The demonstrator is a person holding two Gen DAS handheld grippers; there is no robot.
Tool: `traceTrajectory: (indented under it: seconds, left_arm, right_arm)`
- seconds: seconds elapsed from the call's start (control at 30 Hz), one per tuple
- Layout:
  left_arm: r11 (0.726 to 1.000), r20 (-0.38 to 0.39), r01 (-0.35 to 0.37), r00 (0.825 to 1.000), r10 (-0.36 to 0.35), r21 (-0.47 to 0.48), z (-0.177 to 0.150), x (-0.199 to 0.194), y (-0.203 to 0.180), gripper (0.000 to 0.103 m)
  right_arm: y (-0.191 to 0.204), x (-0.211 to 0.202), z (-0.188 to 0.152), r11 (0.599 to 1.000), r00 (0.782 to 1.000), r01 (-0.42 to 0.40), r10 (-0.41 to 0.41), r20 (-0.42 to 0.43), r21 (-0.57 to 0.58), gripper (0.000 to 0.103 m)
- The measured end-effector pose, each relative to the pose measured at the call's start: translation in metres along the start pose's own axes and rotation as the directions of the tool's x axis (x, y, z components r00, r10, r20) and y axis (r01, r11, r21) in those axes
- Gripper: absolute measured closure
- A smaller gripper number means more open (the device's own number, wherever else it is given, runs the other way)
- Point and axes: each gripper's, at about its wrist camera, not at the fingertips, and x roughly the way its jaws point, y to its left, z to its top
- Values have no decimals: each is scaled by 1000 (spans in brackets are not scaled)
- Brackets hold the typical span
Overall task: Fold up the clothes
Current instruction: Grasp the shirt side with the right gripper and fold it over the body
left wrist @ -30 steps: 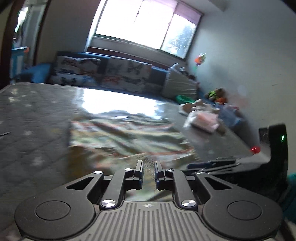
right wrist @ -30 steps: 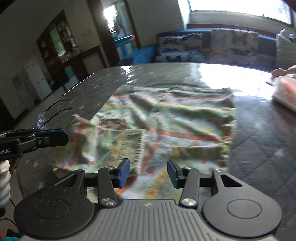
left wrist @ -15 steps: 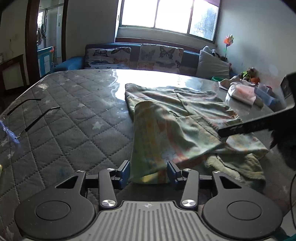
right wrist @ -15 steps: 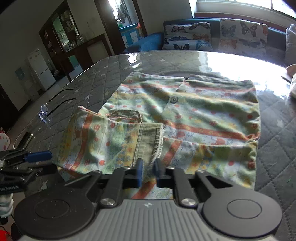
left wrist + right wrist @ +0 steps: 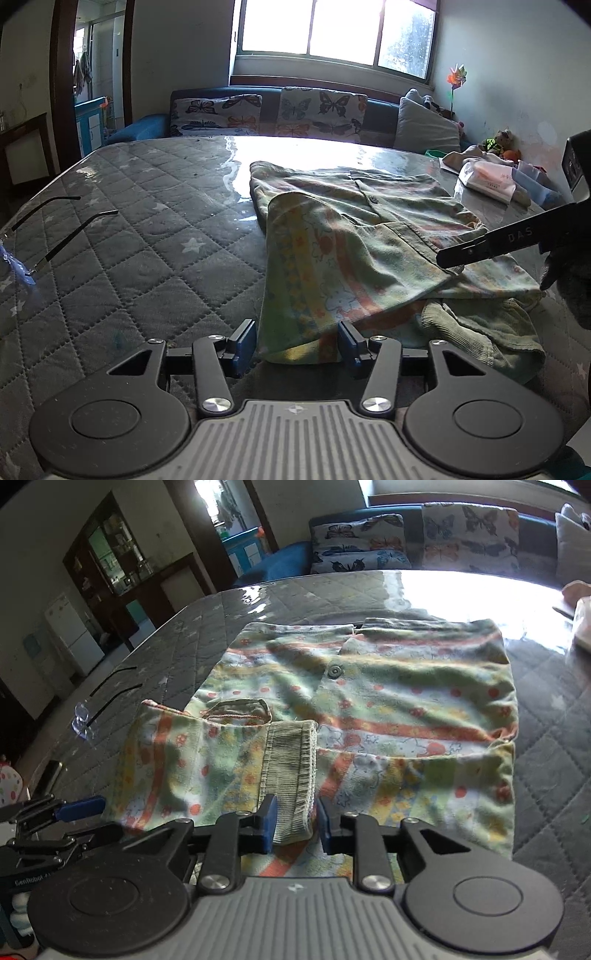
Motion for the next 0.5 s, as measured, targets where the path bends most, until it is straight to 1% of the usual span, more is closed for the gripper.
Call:
traceTrajectory:
  seconds: [0.07, 0.1, 0.13, 0.17, 0.33, 0.5]
  left_arm:
    - [1000, 1, 2, 1000, -2, 3, 0, 0, -1, 50]
    - [1000, 2, 0, 1000, 0, 7, -1, 1, -2, 49]
    - [1000, 3, -1, 1000, 1, 10, -1, 1, -3, 49]
    - [1000, 4, -3, 1000, 3, 12, -2, 1, -3, 49]
    - [1000, 8, -11, 1000, 10, 22, -4, 3, -5, 47]
    - [999, 19, -15, 1000, 14, 40, -5, 4, -8, 47]
  right_arm:
    - [3, -1, 1, 1000, 1000, -7, 7, -6, -13, 81]
    - [5, -2, 2, 1000, 1000, -11, 11, -6, -19, 86]
    - [6, -4, 4, 1000, 1000, -12, 12, -2, -23, 95]
    - [8, -6, 5, 999, 1000, -10, 10, 4, -31, 96]
    - [24, -34, 20, 996, 997, 6, 1, 72, -94, 100]
    - [38, -62, 32, 988, 989, 31, -8, 148, -149, 101]
